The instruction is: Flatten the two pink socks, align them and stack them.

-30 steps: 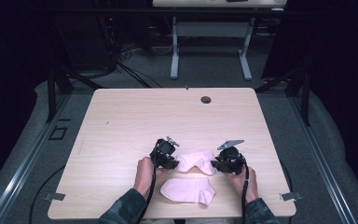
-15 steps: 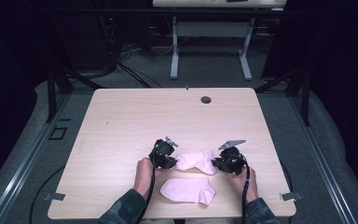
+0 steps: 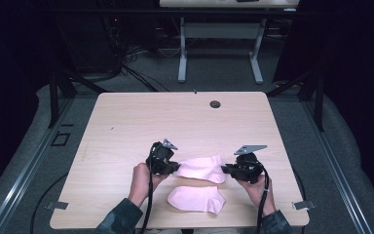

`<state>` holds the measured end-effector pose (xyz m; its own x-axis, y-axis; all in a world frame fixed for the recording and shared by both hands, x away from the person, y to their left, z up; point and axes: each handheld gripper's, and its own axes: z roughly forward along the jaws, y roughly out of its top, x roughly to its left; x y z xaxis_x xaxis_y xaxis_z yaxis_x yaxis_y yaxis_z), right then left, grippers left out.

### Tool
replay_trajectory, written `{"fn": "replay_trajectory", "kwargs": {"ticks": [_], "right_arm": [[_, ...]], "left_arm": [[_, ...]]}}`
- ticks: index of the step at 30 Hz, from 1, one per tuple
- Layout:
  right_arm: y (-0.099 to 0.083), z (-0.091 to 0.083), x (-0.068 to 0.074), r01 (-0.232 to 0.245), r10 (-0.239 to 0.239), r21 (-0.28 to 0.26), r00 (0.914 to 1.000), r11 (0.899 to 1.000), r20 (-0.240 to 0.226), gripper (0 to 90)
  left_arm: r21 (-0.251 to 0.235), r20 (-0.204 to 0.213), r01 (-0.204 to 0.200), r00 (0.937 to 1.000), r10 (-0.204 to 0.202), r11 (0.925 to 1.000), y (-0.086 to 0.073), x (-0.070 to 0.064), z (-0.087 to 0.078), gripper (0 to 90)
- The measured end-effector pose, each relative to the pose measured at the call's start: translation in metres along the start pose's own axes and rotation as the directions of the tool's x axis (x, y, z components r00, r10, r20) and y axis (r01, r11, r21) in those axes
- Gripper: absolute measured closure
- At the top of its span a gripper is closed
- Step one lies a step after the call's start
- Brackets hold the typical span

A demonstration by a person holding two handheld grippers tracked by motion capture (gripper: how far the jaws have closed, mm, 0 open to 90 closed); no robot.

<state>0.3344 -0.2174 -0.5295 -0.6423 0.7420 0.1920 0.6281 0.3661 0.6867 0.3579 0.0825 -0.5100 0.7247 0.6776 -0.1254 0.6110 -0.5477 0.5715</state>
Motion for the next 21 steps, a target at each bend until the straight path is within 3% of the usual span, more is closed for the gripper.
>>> {"fn": "replay_trajectory", "kwargs": {"ticks": [7, 13, 21], "right_arm": [[0.001, -0.029, 0.024, 0.016, -0.016, 0.002, 0.9981, 1.000, -0.059, 82.3], [-0.012, -0.040, 0.042, 0.017, -0.011, 0.053, 0.9941, 0.998, -0.108, 82.3], [-0.041, -0.011, 0.043, -0.013, 0.032, 0.151, 0.9920, 0.988, -0.122, 82.0]], "left_arm": [[0.022, 0.011, -0.039, 0.9992, 0.039, 0.9990, -0.009, -0.019, -0.029, 85.3], [0.049, 0.039, -0.053, 0.9979, 0.051, 0.9974, -0.031, -0.034, -0.030, 85.1], [0.115, 0.007, -0.066, 0.9978, 0.065, 0.9913, -0.056, -0.042, -0.006, 84.2]]}}
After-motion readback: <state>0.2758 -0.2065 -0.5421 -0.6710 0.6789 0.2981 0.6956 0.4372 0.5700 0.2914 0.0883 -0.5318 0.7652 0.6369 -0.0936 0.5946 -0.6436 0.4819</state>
